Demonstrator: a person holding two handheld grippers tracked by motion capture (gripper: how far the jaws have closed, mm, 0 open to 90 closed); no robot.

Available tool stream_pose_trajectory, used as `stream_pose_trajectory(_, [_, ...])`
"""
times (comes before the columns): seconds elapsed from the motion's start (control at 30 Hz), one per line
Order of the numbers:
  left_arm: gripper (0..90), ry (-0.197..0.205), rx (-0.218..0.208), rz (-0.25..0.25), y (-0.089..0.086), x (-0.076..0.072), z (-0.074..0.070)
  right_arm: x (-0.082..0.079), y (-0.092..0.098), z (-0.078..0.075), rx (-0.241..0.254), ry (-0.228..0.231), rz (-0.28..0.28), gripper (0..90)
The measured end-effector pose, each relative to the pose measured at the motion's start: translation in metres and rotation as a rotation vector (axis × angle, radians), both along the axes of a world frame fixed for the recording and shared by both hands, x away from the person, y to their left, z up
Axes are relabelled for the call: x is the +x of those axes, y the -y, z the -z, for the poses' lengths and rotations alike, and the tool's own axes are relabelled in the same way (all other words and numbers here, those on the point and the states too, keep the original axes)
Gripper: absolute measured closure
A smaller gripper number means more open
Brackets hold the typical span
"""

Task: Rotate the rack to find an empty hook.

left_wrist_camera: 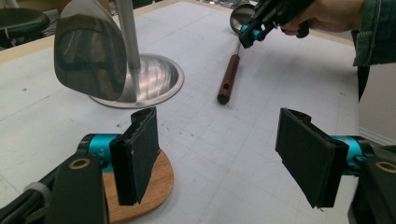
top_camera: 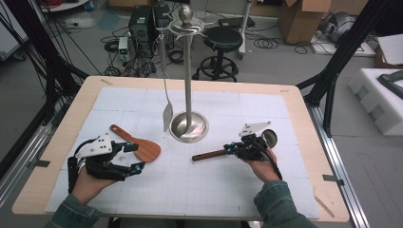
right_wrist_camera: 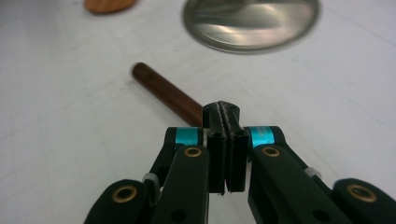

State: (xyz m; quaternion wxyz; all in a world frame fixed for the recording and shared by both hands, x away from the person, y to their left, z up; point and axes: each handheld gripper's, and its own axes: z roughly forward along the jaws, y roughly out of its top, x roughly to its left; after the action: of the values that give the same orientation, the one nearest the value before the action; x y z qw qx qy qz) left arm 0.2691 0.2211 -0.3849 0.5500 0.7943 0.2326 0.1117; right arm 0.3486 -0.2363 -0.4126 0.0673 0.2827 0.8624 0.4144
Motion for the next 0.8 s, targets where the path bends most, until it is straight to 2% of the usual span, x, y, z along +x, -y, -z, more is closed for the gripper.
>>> stream_pose_trajectory(0.13, [30.5,-0.001,0.001,0.002,0.0,0.0,0.0,0.007,0.018,-0.003,-0.021,-0.013,0.054,90.0])
stream_pose_trajectory(0.27, [30.5,-0.001,0.0,0.001,0.0,0.0,0.0,0.013,0.028,-0.003,-0.049,-0.021,0.079,90.0])
stream_pose_trajectory(0.43, [30.5,-0.001,0.001,0.002,0.0,0.0,0.0,0.019,0.033,0.0,-0.097,-0.038,0.092,90.0])
stream_pose_trajectory(0.6, [30.5,-0.001,0.004,0.006,0.001,0.0,0.0,0.024,0.036,0.005,-0.126,-0.057,0.113,90.0])
stream_pose_trajectory(0.8, [30.5,-0.003,0.003,0.005,0.001,0.0,0.001,0.029,0.041,0.009,-0.146,-0.057,0.139,90.0])
